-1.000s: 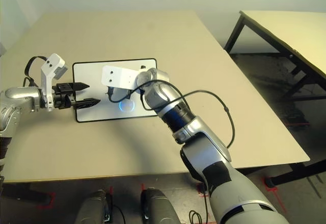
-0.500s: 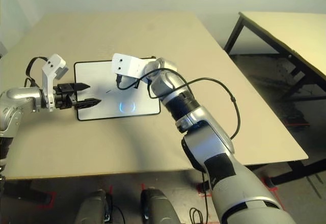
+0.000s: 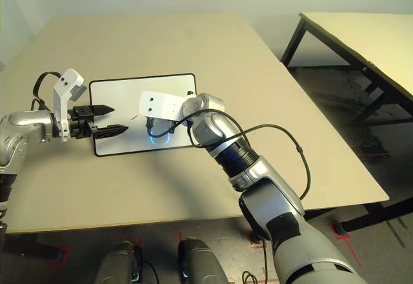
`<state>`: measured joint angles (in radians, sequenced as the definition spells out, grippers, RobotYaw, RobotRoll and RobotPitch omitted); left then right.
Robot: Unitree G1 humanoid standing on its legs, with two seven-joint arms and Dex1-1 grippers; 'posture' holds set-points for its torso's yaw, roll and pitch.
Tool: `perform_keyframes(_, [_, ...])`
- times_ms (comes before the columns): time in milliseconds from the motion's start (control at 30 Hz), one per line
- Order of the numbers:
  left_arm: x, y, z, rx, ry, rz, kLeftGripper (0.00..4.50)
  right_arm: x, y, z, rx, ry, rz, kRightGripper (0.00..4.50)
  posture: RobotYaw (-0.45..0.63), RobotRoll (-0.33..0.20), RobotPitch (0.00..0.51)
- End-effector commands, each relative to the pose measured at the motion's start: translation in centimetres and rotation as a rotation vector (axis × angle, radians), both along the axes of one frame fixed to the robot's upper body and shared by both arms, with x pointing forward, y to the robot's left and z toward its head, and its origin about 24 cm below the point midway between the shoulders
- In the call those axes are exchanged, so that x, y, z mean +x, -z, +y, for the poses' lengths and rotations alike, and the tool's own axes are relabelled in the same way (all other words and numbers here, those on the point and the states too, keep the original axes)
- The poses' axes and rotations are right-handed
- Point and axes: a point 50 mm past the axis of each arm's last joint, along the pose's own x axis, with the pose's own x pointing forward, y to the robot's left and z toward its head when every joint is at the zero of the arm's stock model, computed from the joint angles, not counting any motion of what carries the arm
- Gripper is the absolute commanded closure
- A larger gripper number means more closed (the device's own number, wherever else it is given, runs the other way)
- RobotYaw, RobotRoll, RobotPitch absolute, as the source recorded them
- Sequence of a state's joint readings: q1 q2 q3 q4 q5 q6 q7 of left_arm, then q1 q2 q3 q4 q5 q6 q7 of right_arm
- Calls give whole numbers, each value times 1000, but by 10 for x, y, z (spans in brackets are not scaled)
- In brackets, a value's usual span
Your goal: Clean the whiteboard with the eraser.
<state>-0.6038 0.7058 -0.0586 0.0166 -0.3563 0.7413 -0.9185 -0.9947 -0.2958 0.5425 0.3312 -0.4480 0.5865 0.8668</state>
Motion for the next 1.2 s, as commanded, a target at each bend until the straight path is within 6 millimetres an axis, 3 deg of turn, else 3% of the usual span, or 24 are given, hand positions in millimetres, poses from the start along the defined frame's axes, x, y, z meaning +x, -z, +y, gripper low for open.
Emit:
perform_keyframes(33, [0, 2, 0, 7, -1, 6, 0, 8, 2, -5, -6, 52, 1, 3922, -1, 0, 90])
perform_keyframes(133, [-1, 2, 0, 8, -2, 8, 0, 4, 1, 4, 9, 14, 10, 3922, 3, 0, 88])
perform_keyframes(267, [0, 2, 5, 21, -17, 7, 0, -24, 17, 19, 2, -99, 71, 3923, 3, 0, 88])
perform_keyframes(367, [0, 2, 7, 25, -23, 7, 0, -33, 25, 20, -16, -125, 93, 3923, 13, 0, 88])
perform_keyframes(467, [0, 2, 8, 26, -26, 9, 0, -27, 22, 22, -18, -112, 77, 3923, 13, 0, 88])
perform_keyframes(667, [0, 4, 10, 35, -34, 18, 0, 4, -5, 32, 32, -51, -36, 3924, 13, 0, 90])
perform_keyframes(767, [-1, 8, 16, 58, -57, 30, 0, 8, -6, 32, 28, -48, -43, 3925, 17, 0, 92])
perform_keyframes(1067, [-3, 9, 20, 59, -78, 37, 0, -37, 33, 20, -69, -176, 98, 3925, 20, 0, 95])
perform_keyframes(1200, [-2, 9, 19, 56, -76, 39, 0, -34, 29, 20, -69, -157, 91, 3925, 16, 0, 96])
